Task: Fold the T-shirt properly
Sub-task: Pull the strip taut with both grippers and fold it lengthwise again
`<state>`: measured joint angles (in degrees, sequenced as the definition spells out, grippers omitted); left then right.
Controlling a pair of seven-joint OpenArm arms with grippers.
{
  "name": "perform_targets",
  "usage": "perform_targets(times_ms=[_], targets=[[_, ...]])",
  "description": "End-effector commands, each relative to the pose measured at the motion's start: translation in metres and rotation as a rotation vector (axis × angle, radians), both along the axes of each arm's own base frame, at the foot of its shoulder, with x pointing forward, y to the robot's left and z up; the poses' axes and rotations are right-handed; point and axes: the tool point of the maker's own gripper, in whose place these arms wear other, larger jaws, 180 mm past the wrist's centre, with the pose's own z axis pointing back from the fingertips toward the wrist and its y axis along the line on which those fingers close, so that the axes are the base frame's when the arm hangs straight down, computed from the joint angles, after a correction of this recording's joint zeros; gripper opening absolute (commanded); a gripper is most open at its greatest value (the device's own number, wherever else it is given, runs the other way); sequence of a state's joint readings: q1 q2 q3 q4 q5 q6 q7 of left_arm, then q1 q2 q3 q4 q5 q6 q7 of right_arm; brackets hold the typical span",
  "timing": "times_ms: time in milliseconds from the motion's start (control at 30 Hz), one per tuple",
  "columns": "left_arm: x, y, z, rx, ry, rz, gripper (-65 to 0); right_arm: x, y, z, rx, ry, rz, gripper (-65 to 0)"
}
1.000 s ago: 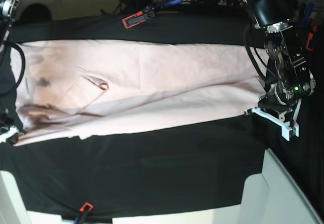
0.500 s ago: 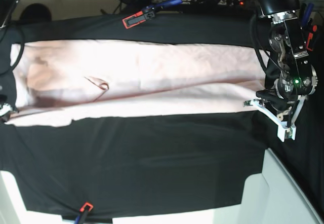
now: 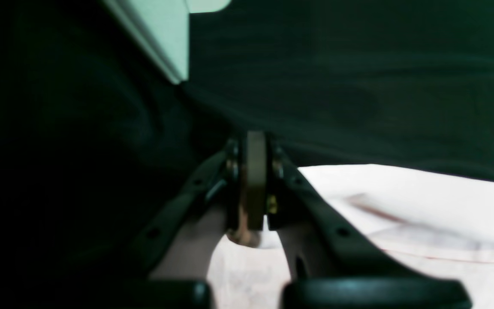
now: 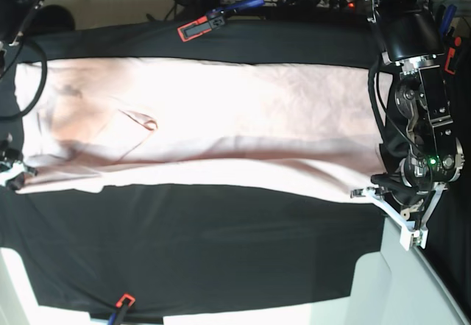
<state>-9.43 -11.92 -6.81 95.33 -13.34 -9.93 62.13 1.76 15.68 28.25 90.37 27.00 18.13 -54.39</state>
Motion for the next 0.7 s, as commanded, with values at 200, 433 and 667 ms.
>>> perform_targets(times_ms=[200,433,667], targets=[[0.007,0.011,0.017,0.023,-0.049,0.015,-65.0,0.001,-0.01,0.011,-0.026,-0.033,-0.005,-65.0],[-0.012,0.018,-0.001,0.054,0.009,0.005,-65.0,-0.018,-0.032,0.007,-0.027,-0.017,-0.074,-65.0],[-0.04,0.021,-0.027,0.065,0.089,0.004,-65.0,-0.044,-0.031,-0.015,-0.025,0.05,-0.078,-65.0]])
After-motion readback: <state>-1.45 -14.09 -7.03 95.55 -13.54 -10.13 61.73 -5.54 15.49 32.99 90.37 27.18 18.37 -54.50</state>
